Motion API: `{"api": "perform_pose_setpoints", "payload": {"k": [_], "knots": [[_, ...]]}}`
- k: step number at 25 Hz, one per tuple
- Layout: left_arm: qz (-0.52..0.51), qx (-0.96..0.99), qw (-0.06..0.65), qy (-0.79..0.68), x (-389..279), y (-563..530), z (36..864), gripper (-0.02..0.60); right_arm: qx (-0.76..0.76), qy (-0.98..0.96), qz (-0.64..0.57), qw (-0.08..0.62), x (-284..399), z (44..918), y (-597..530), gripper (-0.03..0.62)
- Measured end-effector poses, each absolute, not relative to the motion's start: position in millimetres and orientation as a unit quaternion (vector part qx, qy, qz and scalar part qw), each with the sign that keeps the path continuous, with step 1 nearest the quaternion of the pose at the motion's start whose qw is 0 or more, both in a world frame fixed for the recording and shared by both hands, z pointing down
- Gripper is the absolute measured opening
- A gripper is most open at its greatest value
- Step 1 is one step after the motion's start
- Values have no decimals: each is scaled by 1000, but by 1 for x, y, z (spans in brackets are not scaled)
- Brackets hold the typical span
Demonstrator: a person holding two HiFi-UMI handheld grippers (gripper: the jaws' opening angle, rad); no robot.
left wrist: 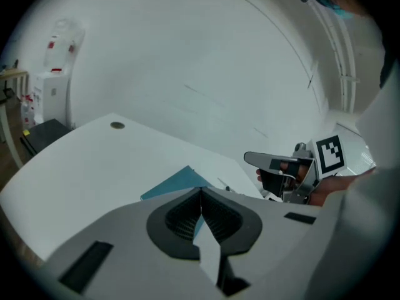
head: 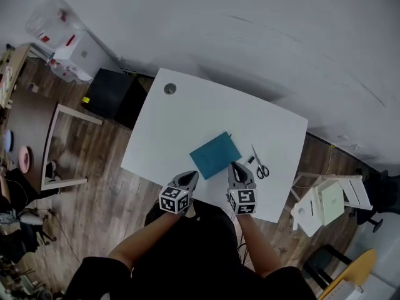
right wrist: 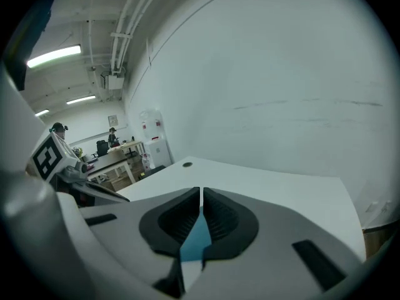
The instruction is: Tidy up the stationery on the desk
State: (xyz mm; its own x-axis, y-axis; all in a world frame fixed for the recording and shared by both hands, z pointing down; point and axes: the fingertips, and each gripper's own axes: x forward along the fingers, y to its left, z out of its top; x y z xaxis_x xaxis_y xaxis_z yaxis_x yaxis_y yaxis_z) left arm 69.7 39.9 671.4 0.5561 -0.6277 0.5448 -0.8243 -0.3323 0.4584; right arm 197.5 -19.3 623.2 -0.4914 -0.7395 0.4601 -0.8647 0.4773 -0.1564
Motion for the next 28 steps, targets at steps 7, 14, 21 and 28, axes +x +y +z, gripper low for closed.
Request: {"api": "perform_pose_setpoints", "payload": {"k": [7, 14, 21, 28], "knots": [[238, 786, 352, -449, 75, 38, 732, 15, 406, -861, 212, 220, 207, 683, -48, 34], [261, 758, 381, -460, 71, 36, 769, 20, 367, -851, 235, 293, 217, 735, -63, 35], [257, 728, 442, -458, 73, 46, 795, 104, 340, -834, 264, 344, 221, 773, -73, 101], [294, 719, 447, -443, 80, 50, 808, 127, 326, -823, 277, 375, 225, 794, -75, 103]]}}
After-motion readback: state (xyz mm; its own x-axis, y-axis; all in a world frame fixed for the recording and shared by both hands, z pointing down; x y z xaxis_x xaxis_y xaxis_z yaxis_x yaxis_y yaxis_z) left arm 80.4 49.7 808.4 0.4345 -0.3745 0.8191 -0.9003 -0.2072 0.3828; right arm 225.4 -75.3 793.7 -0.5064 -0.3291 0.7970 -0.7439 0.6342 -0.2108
